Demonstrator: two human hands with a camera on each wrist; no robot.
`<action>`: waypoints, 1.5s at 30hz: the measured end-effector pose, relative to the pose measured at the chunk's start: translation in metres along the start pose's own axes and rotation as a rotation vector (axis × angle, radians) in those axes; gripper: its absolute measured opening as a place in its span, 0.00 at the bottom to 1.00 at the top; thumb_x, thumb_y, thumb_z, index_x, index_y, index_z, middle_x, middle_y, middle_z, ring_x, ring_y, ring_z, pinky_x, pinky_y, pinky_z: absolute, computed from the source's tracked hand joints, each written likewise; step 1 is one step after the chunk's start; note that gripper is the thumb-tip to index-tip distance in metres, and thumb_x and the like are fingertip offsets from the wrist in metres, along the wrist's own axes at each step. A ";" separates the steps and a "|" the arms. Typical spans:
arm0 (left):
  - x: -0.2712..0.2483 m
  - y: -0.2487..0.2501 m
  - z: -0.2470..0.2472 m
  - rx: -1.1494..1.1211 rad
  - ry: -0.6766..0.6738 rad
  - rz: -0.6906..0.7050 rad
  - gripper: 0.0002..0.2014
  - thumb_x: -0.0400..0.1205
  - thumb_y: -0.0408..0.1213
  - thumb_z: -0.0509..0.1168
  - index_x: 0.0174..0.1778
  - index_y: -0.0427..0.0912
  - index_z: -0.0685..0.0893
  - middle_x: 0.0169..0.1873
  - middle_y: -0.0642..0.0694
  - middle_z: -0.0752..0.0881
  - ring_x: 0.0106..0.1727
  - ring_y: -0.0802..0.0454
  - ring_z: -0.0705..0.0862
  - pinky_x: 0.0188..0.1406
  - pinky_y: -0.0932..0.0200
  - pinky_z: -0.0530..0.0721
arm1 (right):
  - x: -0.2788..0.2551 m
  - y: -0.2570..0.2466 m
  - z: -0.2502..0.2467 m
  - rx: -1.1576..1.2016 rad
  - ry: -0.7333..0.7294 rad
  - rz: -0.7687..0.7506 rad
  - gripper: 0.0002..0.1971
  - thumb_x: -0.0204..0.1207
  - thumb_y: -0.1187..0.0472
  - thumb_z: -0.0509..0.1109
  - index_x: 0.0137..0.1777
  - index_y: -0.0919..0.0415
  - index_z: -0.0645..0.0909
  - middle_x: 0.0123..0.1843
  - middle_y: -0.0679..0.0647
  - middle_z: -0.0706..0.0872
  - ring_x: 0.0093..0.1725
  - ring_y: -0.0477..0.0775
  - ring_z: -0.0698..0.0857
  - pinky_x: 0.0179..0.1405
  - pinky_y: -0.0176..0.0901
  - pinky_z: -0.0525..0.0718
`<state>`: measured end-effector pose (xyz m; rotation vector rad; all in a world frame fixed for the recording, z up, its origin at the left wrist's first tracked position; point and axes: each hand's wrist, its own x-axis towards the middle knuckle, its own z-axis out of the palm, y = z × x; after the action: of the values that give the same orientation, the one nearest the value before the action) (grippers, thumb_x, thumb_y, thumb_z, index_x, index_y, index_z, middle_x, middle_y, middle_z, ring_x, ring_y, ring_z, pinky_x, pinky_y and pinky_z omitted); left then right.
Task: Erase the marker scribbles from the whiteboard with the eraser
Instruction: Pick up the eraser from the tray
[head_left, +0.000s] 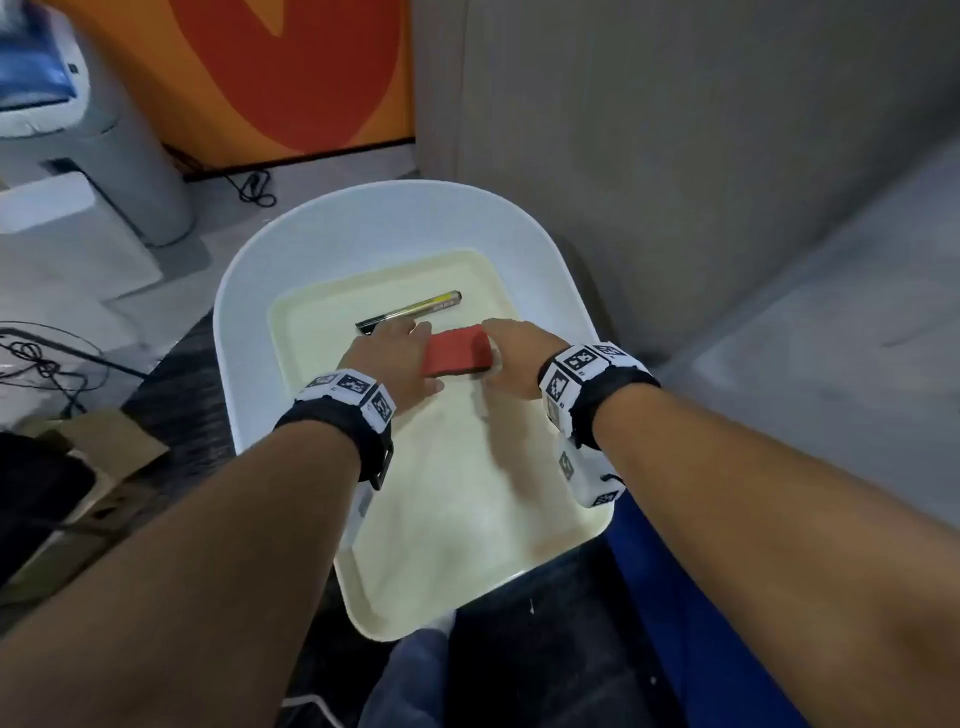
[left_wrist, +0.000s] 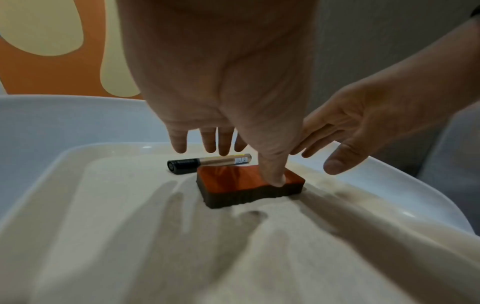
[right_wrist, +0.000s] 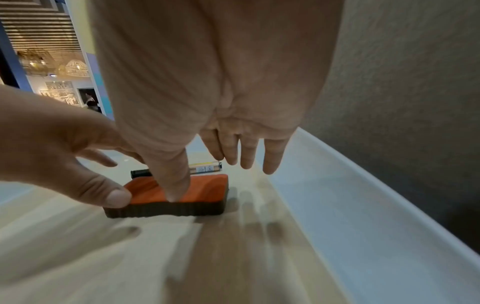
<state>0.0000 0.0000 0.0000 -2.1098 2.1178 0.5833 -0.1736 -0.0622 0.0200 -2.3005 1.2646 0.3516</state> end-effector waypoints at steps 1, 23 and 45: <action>0.003 -0.001 0.001 0.012 0.002 0.002 0.31 0.80 0.54 0.68 0.75 0.43 0.69 0.72 0.45 0.73 0.74 0.43 0.70 0.66 0.42 0.77 | 0.004 0.001 0.001 0.017 0.014 0.007 0.10 0.73 0.61 0.69 0.53 0.58 0.74 0.51 0.54 0.83 0.49 0.60 0.84 0.47 0.52 0.85; 0.016 0.017 -0.028 -0.100 0.024 0.135 0.19 0.79 0.39 0.67 0.66 0.43 0.75 0.68 0.45 0.74 0.69 0.44 0.73 0.59 0.45 0.80 | 0.000 -0.001 -0.014 -0.102 0.177 -0.031 0.18 0.75 0.55 0.73 0.61 0.61 0.75 0.58 0.58 0.79 0.60 0.61 0.78 0.46 0.46 0.72; -0.105 0.282 -0.213 -0.175 0.576 0.698 0.26 0.80 0.45 0.70 0.73 0.46 0.73 0.67 0.51 0.75 0.66 0.47 0.78 0.56 0.47 0.81 | -0.333 0.050 -0.215 -0.663 0.690 0.151 0.25 0.77 0.47 0.70 0.70 0.56 0.73 0.62 0.53 0.81 0.61 0.60 0.78 0.58 0.52 0.73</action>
<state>-0.2298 0.0195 0.2876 -1.7017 3.2729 0.2071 -0.3970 0.0403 0.3348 -3.0477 1.8711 -0.0004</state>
